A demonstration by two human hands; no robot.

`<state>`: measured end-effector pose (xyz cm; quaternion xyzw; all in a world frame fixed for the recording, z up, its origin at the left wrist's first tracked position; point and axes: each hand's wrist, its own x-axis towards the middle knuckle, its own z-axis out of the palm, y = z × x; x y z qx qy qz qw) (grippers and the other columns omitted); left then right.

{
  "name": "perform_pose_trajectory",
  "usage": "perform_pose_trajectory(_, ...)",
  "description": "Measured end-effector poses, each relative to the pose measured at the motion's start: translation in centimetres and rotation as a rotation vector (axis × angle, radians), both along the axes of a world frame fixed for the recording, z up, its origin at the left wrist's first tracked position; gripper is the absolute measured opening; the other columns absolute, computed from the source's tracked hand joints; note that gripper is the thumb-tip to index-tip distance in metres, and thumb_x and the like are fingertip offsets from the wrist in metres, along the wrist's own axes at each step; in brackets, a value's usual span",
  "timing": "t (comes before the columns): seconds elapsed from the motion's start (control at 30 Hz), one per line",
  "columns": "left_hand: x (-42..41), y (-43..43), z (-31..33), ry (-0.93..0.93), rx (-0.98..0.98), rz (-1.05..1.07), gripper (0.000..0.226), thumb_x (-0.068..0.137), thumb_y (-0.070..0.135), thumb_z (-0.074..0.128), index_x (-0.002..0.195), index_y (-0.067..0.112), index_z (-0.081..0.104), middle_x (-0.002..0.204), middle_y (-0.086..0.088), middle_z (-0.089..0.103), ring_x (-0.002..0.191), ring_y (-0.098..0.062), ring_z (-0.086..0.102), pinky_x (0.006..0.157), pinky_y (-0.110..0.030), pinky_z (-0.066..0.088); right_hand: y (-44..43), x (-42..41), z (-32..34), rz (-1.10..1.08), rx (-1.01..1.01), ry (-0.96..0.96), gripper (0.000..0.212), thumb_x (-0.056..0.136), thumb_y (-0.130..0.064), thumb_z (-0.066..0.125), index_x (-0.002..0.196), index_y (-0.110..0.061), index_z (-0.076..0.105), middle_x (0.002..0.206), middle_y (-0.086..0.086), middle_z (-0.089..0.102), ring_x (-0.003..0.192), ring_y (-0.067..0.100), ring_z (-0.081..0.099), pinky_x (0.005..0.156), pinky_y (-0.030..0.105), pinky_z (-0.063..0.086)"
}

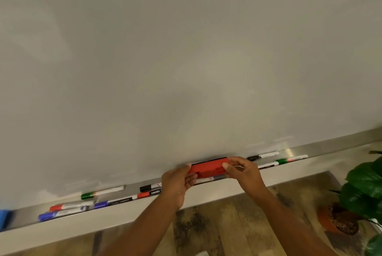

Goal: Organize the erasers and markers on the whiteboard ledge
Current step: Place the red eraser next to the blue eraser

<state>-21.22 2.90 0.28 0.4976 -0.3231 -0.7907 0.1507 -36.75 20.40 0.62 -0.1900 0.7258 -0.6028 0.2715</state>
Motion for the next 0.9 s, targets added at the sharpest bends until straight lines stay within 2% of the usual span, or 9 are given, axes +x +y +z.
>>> perform_pose_trajectory(0.17, 4.2, -2.4, 0.2, 0.012, -0.062, 0.122, 0.015, 0.095, 0.011, 0.079, 0.1, -0.002, 0.074, 0.079, -0.017, 0.078, 0.074, -0.027, 0.073, 0.069, -0.037, 0.061, -3.1, 3.4, 0.7, 0.174, 0.012, -0.006, 0.017, 0.082, -0.032, 0.085, 0.093, -0.022, 0.076, 0.09, 0.005, 0.077, 0.081, 0.027, 0.077, 0.068, 0.029, 0.063)
perform_pose_trajectory(0.27, 7.0, -3.8, 0.3, -0.005, -0.105, 0.187, 0.017, 0.096, 0.016, 0.078, 0.096, 0.0, 0.074, 0.074, -0.014, 0.078, 0.07, -0.025, 0.073, 0.068, -0.037, 0.062, -5.2, 5.7, 1.1, 0.301, 0.031, 0.011, 0.015, 0.086, -0.033, 0.082, 0.1, -0.03, 0.075, 0.093, 0.0, 0.077, 0.081, 0.023, 0.077, 0.066, 0.027, 0.062)
perform_pose_trajectory(0.37, 9.2, -4.3, 0.2, -0.093, -0.288, 0.17, 0.021, 0.103, 0.028, 0.069, 0.1, 0.01, 0.077, 0.082, -0.008, 0.083, 0.079, -0.025, 0.079, 0.077, -0.038, 0.065, -7.2, 7.7, 0.8, 0.288, 0.023, -0.016, 0.02, 0.085, -0.035, 0.083, 0.102, -0.027, 0.076, 0.095, 0.002, 0.077, 0.083, 0.026, 0.078, 0.071, 0.031, 0.064)
perform_pose_trajectory(0.43, 11.1, -4.8, 0.0, -0.174, -0.47, 0.105, 0.019, 0.105, 0.034, 0.065, 0.108, 0.018, 0.075, 0.088, 0.002, 0.082, 0.087, -0.018, 0.079, 0.079, -0.028, 0.063, -8.9, 9.6, 0.2, 0.257, 0.012, -0.057, 0.016, 0.085, -0.031, 0.083, 0.099, -0.025, 0.077, 0.094, 0.004, 0.077, 0.084, 0.029, 0.079, 0.071, 0.034, 0.065)
perform_pose_trajectory(0.53, 13.7, -5.5, 0.4, -0.364, -0.729, -0.007, 0.02, 0.099, 0.035, 0.073, 0.118, 0.032, 0.069, 0.095, 0.025, 0.068, 0.093, 0.0, 0.069, 0.074, -0.007, 0.047, -11.0, 12.3, -0.9, 0.237, 0.024, -0.12, 0.01, 0.087, -0.025, 0.081, 0.094, -0.021, 0.076, 0.092, 0.009, 0.077, 0.081, 0.032, 0.079, 0.068, 0.036, 0.066)
perform_pose_trajectory(0.7, 17.6, -7.0, 0.9, -0.49, -0.823, -0.099, 0.043, 0.086, 0.041, 0.086, 0.123, 0.024, 0.075, 0.093, 0.027, 0.066, 0.084, 0.005, 0.065, 0.066, -0.001, 0.045, -14.8, 17.1, -1.9, 0.26, 0.093, -0.168, 0.02, 0.089, -0.026, 0.08, 0.1, -0.012, 0.07, 0.098, 0.011, 0.077, 0.079, 0.029, 0.08, 0.071, 0.041, 0.067)
perform_pose_trajectory(0.77, 19.4, -7.5, 0.8, -0.551, -0.846, -0.13, 0.051, 0.082, 0.046, 0.088, 0.125, 0.023, 0.073, 0.098, 0.023, 0.066, 0.087, -0.002, 0.066, 0.064, 0.001, 0.045, -16.3, 19.3, -2.1, 0.274, 0.1, -0.171, 0.018, 0.09, -0.025, 0.079, 0.099, -0.012, 0.07, 0.098, 0.008, 0.077, 0.08, 0.027, 0.08, 0.068, 0.038, 0.066)
perform_pose_trajectory(0.83, 20.5, -7.7, 0.6, -0.618, -0.858, -0.146, 0.061, 0.081, 0.051, 0.087, 0.131, 0.023, 0.067, 0.112, 0.013, 0.07, 0.101, -0.009, 0.066, 0.079, -0.006, 0.051, -17.2, 21.0, -2.3, 0.282, 0.113, -0.166, 0.016, 0.089, -0.025, 0.08, 0.097, -0.015, 0.07, 0.096, 0.005, 0.077, 0.08, 0.024, 0.08, 0.065, 0.034, 0.066)
perform_pose_trajectory(0.9, 21.8, -8.3, 0.5, -0.69, -0.84, -0.141, 0.066, 0.082, 0.054, 0.086, 0.137, 0.023, 0.063, 0.126, 0.006, 0.072, 0.114, -0.015, 0.068, 0.099, -0.025, 0.058, -18.3, 22.7, -2.5, 0.311, 0.125, -0.151, 0.015, 0.089, -0.026, 0.08, 0.096, -0.018, 0.07, 0.095, 0.003, 0.078, 0.08, 0.022, 0.08, 0.066, 0.034, 0.066)
